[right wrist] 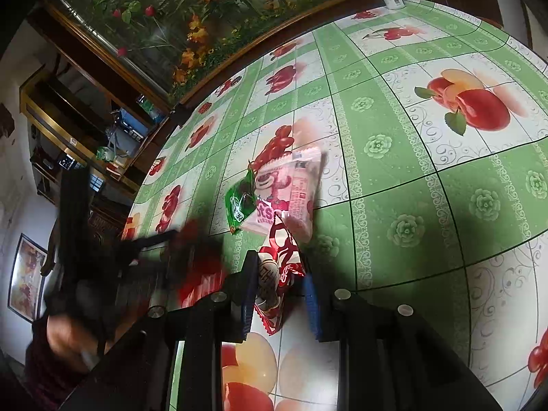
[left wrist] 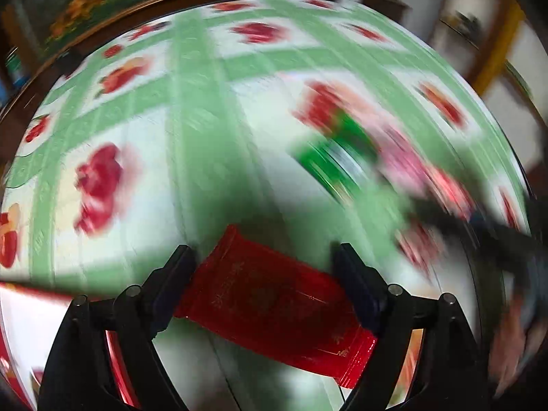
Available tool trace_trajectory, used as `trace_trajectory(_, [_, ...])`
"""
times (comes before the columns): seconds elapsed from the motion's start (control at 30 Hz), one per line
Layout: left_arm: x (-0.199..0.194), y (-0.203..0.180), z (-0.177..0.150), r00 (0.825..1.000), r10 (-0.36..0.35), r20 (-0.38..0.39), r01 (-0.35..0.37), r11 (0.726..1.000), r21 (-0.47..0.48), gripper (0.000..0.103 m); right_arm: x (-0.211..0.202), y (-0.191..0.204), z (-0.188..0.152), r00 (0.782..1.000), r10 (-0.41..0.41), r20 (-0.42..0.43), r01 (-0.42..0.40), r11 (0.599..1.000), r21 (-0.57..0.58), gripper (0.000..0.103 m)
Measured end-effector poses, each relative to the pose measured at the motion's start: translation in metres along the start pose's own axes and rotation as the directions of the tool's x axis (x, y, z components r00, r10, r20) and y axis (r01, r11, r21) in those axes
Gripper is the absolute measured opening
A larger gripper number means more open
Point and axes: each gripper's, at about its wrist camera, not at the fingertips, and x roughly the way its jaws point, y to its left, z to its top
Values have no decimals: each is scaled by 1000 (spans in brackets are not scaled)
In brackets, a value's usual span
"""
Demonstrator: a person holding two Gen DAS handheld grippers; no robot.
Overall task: Organize snacks
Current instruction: 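Grasp the red gold-text packet with the left tool while the right grasps a red-white packet, then carry both packets to the tray and open both tools to release them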
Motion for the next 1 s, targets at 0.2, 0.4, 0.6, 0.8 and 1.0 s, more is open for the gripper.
trace_trajectory(0.2, [-47, -29, -53, 995, -20, 99, 5, 988, 157, 84, 0, -2, 1, 1000, 17, -2, -17, 1000, 9, 25])
trace_trajectory(0.4, [-104, -7, -80, 986, -56, 158, 82, 984, -158, 85, 1, -1, 1, 1000, 12, 0, -12, 1000, -1, 25])
trace_trajectory(0.6, [-85, -22, -106, 998, -64, 17, 65, 914, -401, 85, 1, 1, 0, 1000, 5, 3, -5, 1000, -8, 26])
trace_trajectory(0.8, [-66, -29, -101, 999, 32, -40, -47, 898, -437, 87, 1, 1, 0, 1000, 8, 2, -8, 1000, -6, 27])
trace_trajectory(1.0, [-52, -45, -93, 994, 100, -38, -107, 963, -247, 91, 1, 1, 0, 1000, 14, 0, -14, 1000, 0, 27])
